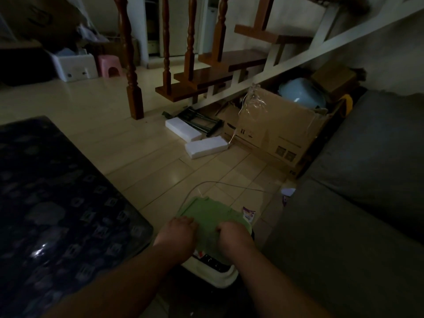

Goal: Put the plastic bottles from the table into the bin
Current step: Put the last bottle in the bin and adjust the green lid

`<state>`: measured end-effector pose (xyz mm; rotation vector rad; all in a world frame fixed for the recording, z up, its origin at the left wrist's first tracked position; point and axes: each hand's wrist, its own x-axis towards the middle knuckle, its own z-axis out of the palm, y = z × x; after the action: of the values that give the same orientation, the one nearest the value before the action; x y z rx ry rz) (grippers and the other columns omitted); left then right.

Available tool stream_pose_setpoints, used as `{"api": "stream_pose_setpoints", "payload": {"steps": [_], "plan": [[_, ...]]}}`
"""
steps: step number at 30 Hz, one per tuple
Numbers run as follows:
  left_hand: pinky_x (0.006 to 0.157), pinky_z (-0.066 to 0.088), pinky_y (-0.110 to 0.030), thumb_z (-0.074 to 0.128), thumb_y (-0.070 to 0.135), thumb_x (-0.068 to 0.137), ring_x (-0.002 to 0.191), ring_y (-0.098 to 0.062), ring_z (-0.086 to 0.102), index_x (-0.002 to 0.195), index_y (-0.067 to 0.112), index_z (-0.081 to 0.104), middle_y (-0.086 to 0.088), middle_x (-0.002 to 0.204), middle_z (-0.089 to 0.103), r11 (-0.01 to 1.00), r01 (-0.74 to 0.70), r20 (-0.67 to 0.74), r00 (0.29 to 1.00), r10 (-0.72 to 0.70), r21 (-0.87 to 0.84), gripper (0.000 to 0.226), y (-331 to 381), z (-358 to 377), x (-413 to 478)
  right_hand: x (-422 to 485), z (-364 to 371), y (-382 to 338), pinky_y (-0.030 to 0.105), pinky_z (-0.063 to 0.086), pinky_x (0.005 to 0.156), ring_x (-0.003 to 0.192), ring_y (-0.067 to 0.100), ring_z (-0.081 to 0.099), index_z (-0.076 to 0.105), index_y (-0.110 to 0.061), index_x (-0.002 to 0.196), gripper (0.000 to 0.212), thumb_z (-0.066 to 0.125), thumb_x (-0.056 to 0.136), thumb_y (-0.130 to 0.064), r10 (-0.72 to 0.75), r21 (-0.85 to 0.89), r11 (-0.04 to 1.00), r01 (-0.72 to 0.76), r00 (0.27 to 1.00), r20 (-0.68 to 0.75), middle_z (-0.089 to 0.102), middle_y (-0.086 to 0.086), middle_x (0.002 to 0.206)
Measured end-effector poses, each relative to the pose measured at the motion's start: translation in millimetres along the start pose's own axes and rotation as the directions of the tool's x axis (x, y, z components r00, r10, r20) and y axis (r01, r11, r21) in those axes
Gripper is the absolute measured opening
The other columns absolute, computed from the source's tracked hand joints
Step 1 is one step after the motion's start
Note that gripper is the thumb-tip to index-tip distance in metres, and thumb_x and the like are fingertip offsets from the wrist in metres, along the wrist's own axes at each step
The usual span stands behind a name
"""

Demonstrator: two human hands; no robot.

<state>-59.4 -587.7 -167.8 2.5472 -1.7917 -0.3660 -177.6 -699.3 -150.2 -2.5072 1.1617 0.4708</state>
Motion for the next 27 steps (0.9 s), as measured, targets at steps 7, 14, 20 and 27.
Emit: {"api": "stream_pose_setpoints", "payload": {"steps": [7,14,20,27], "plan": [[0.112,0.024,-0.032,0.042,0.035,0.094,0.137,-0.023,0.037,0.142,0.018,0.039,-0.007,0.150,0.039,0.995,0.050,-0.034,0.998,-0.053,-0.085,0.051,1,-22,-16,-11,-19,-6,0.034,0.050,0.089,0.111,0.028,0.060,0.061,-0.020,0.127,0.039,0.054,0.090,-0.009,-0.028,0.078,0.996,0.038,0.992,-0.121,0.063,0.009,0.127],[0.115,0.023,-0.034,0.042,0.044,0.095,0.140,-0.022,0.031,0.146,0.020,0.035,-0.005,0.155,0.032,0.981,0.093,-0.126,0.985,-0.115,-0.170,0.056,3,-61,-33,-29,-55,-21,0.030,0.047,0.078,0.104,0.025,0.060,0.063,-0.023,0.122,0.036,0.059,0.086,-0.016,-0.064,0.158,0.981,0.117,0.951,-0.302,0.062,0.005,0.120],[0.109,0.033,-0.033,0.044,0.040,0.096,0.135,-0.024,0.039,0.142,0.021,0.040,-0.004,0.151,0.038,0.942,0.108,-0.215,0.959,-0.183,-0.317,0.050,1,-96,-45,-45,-85,-36,0.031,0.048,0.087,0.111,0.024,0.058,0.059,-0.021,0.128,0.037,0.061,0.091,-0.023,-0.129,0.208,0.953,0.221,0.916,-0.380,0.059,0.004,0.129],[0.091,0.046,-0.034,0.041,0.005,0.091,0.118,-0.030,0.055,0.132,0.010,0.044,-0.015,0.135,0.051,0.787,0.342,0.024,0.923,-0.385,-0.513,0.042,5,-71,-44,-35,-27,-30,0.033,0.045,0.097,0.123,0.027,0.053,0.047,-0.025,0.140,0.063,0.071,0.082,-0.033,-0.114,0.116,0.985,0.125,0.989,-0.096,0.051,0.005,0.142]]}}
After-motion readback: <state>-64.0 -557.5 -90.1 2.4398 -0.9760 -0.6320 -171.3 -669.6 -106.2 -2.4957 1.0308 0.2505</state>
